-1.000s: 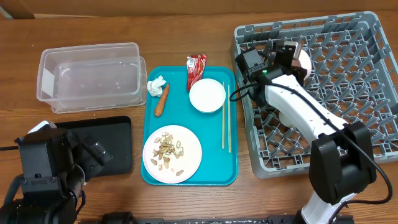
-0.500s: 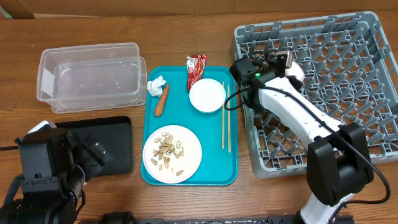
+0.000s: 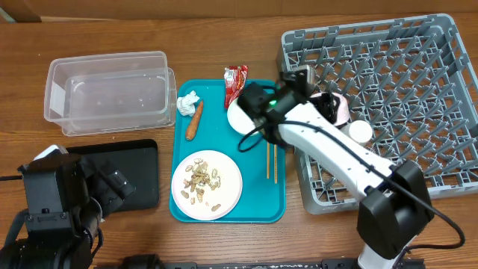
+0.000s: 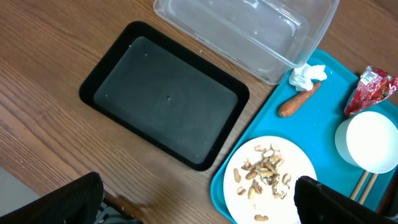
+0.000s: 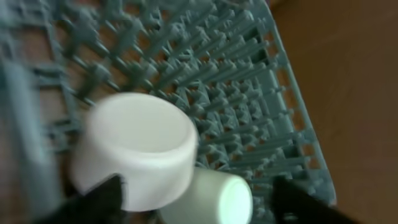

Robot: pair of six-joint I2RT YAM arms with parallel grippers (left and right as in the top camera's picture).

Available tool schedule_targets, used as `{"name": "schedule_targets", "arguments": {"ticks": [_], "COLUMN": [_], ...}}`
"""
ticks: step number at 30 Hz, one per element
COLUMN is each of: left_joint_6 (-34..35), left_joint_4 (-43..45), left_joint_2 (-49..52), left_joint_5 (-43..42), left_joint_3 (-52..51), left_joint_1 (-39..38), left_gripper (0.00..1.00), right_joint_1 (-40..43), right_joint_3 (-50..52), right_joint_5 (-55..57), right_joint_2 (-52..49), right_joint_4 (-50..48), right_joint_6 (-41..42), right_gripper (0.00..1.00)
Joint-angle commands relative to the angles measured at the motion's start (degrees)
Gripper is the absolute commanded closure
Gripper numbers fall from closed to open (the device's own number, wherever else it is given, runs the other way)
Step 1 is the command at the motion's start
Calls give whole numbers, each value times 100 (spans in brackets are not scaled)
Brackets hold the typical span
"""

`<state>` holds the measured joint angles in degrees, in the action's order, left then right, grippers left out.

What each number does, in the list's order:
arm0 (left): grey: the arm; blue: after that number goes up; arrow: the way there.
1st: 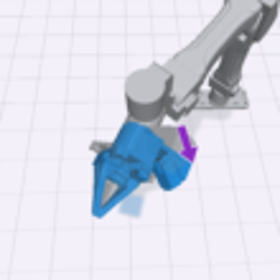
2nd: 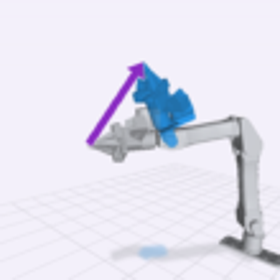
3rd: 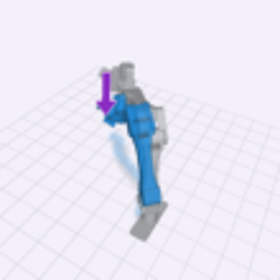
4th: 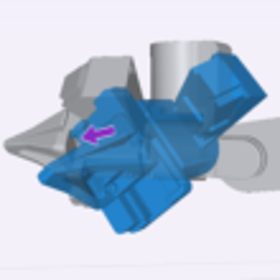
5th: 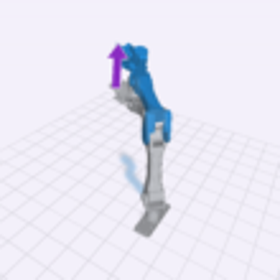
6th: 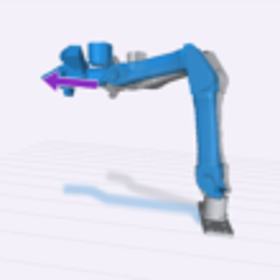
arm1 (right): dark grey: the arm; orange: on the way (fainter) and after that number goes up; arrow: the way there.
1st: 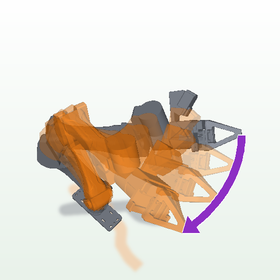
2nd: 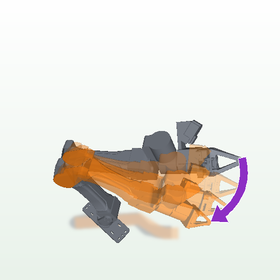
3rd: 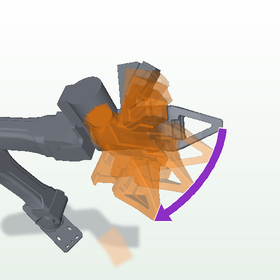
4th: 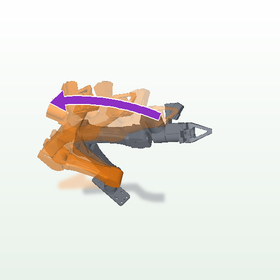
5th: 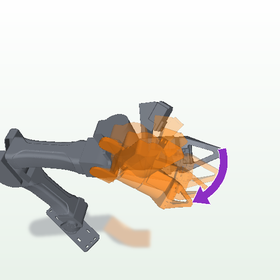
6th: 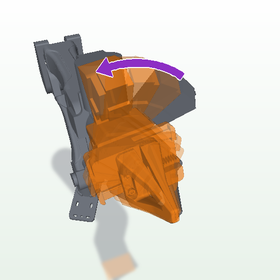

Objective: Sort waste into correct bins and load items into the dishwasher
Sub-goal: 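Reach the right gripper to the white bowl and grasp it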

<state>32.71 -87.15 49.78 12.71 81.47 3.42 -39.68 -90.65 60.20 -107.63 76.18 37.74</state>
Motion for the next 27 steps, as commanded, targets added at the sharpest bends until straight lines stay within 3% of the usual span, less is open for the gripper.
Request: {"name": "schedule_targets", "arguments": {"ticks": [1,4,8,10,13,19,23,27], "left_joint_6": [55,55,55,55,55,55,55,55], "left_joint_4": [20,20,20,20,20,20,20,20], "left_joint_2": [9,9,9,9,9,9,9,9], "left_joint_5": [118,118,118,118,118,118,118,118], "left_joint_3": [76,76,76,76,76,76,76,76], "left_joint_1": [33,33,33,31,33,33,33,33], "left_gripper": [0,0,0,0,0,0,0,0], "right_joint_1": [-155,-122,17,105,299,785,946,859], "right_joint_3": [-313,-302,-219,-157,-87,361,807,1169], "right_joint_5": [-501,-2439,-4315,-4531,-4599,-5611,-6046,-6035], "right_joint_2": [103,101,101,101,98,76,76,52], "right_joint_4": [-466,-1067,-1657,-1808,-1825,-2223,-2662,-2931], "right_joint_6": [59,-549,-551,-85,442,837,881,879], "right_gripper": [5,6,22,32,35,45,59,61]}}
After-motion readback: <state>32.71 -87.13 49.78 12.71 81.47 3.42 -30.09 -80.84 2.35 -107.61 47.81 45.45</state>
